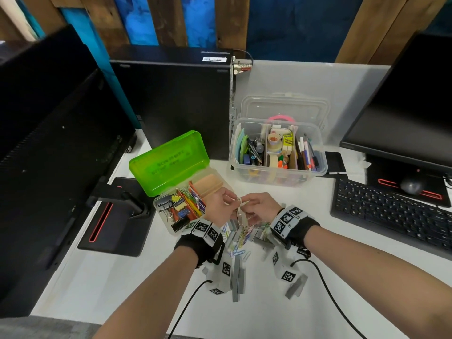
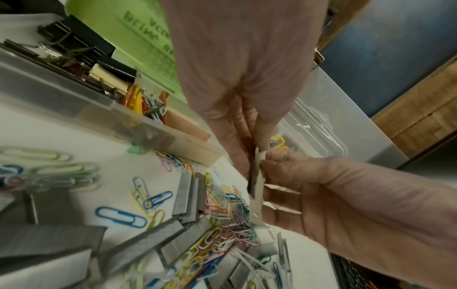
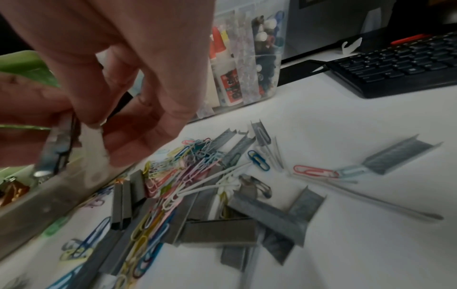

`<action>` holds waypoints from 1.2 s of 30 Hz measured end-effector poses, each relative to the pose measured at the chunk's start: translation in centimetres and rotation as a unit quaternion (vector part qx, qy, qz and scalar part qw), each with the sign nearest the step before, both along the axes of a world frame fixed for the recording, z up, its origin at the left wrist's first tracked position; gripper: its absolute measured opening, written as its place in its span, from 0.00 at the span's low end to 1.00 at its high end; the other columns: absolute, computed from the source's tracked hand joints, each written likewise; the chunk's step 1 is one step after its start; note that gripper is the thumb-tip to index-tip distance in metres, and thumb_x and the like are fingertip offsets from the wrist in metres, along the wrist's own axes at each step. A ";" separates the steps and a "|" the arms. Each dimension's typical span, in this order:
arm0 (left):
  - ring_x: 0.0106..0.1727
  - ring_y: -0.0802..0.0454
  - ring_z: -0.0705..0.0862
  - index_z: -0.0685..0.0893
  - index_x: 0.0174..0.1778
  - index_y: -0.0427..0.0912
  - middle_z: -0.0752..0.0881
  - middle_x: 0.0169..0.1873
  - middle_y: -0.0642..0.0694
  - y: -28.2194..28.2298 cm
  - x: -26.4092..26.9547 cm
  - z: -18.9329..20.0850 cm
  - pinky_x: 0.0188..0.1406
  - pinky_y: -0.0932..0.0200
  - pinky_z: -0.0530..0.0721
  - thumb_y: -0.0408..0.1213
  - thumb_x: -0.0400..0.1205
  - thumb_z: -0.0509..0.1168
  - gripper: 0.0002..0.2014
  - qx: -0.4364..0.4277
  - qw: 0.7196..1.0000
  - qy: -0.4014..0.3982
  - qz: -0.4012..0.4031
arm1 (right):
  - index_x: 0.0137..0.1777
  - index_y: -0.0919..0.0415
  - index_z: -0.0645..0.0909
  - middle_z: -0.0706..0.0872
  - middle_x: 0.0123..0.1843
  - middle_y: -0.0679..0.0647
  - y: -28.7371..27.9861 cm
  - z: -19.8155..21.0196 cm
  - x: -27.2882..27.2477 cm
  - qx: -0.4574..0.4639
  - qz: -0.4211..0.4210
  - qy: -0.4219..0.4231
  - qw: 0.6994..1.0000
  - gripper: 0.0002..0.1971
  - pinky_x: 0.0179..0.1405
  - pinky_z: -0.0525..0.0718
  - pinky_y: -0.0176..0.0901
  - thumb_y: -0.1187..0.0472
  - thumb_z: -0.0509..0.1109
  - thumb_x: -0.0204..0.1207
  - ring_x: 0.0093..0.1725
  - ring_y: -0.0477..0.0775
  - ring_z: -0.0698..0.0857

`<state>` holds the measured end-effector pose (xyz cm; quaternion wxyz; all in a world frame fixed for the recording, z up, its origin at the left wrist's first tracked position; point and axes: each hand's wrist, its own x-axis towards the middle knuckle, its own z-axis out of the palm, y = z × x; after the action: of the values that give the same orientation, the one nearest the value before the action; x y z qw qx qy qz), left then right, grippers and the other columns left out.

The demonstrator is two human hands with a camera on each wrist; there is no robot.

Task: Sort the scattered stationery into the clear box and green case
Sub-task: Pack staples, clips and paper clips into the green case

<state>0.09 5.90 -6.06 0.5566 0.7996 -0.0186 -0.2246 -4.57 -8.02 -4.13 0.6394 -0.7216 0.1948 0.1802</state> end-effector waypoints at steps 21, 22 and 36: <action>0.40 0.47 0.87 0.78 0.41 0.49 0.85 0.27 0.54 7.3 5.1 0.6 0.38 0.62 0.85 0.33 0.80 0.66 0.06 0.156 0.973 -0.050 0.163 | 0.56 0.67 0.81 0.84 0.51 0.70 2.9 -0.2 3.7 -0.032 -0.006 0.001 0.999 0.08 0.34 0.86 0.46 0.70 0.69 0.77 0.40 0.59 0.83; 0.41 0.44 0.88 0.77 0.39 0.51 0.88 0.30 0.50 7.9 5.6 0.4 0.41 0.57 0.87 0.33 0.79 0.68 0.08 0.149 0.971 -0.035 0.186 | 0.55 0.67 0.81 0.84 0.52 0.70 3.0 -0.3 3.8 -0.034 -0.007 0.003 0.999 0.08 0.37 0.87 0.49 0.70 0.69 0.77 0.40 0.58 0.83; 0.47 0.41 0.89 0.88 0.43 0.40 0.90 0.45 0.38 7.5 6.4 -1.7 0.52 0.46 0.88 0.36 0.77 0.70 0.04 0.244 0.965 0.009 0.094 | 0.52 0.62 0.81 0.85 0.41 0.59 2.7 -1.9 3.1 -0.045 0.001 0.027 0.999 0.06 0.38 0.88 0.45 0.70 0.66 0.79 0.37 0.51 0.86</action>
<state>6.52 13.41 -7.72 0.3631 0.9075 0.1170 -0.1757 -1.47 -5.29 -6.07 0.6006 -0.7448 0.2193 0.1907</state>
